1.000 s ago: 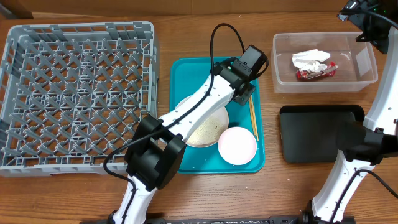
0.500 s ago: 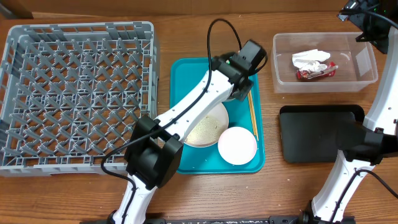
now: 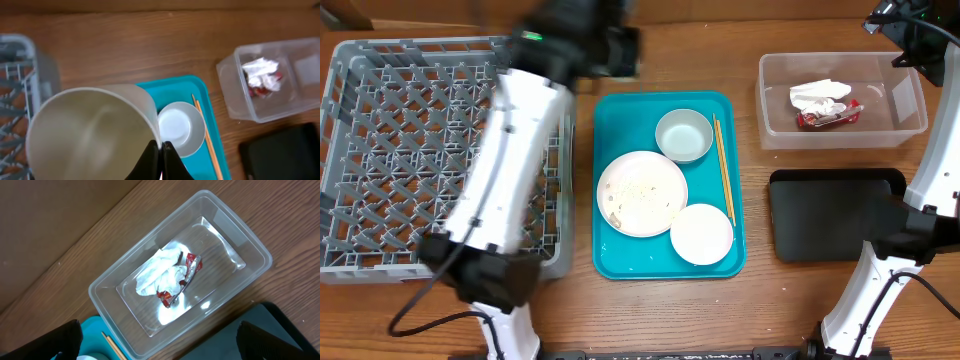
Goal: Sort waste into correct bins and load items into the dishwasher
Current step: 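Lift the white paper cup and carry it over the dish rack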
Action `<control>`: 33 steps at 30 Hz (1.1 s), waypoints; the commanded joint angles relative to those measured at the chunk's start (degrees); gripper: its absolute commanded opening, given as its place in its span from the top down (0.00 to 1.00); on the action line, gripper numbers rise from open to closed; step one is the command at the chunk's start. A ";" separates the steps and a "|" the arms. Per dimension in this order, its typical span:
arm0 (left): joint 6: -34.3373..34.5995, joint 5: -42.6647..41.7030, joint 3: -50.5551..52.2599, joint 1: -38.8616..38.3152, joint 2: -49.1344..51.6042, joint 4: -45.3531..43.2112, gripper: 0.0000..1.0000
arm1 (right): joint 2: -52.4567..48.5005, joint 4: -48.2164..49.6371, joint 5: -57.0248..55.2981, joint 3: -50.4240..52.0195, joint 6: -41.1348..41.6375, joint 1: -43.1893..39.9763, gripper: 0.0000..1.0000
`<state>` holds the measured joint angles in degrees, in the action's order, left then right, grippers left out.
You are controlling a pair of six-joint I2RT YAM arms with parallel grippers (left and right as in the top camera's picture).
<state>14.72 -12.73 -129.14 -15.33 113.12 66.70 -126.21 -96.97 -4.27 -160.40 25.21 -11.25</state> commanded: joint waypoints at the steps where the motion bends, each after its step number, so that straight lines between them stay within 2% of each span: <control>1: 0.44 -22.34 -0.22 10.49 1.05 2.69 0.96 | 0.72 0.20 0.11 -0.44 0.13 -0.02 0.00; 7: -4.87 -40.00 -0.22 25.05 5.25 9.68 0.96 | 0.72 0.20 0.11 -0.44 0.11 -0.02 0.00; 14: -15.13 -55.01 -0.22 34.64 12.31 17.07 0.96 | 0.72 0.20 0.11 -0.44 0.13 -0.02 0.00; 17: -16.63 -56.92 -0.22 37.31 15.80 19.69 0.96 | 0.72 0.20 0.11 -0.44 0.13 -0.02 0.00; 24: -26.16 -61.05 -0.22 42.80 21.38 26.29 0.96 | 0.72 0.20 0.11 -0.44 0.13 -0.02 0.00; 33: -27.82 -57.88 0.72 44.96 21.59 22.97 0.96 | 0.72 0.20 0.11 -0.44 0.11 -0.02 0.00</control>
<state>-10.15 -70.15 -128.90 30.00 135.09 90.13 -126.21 -96.99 -4.29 -160.40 25.28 -11.25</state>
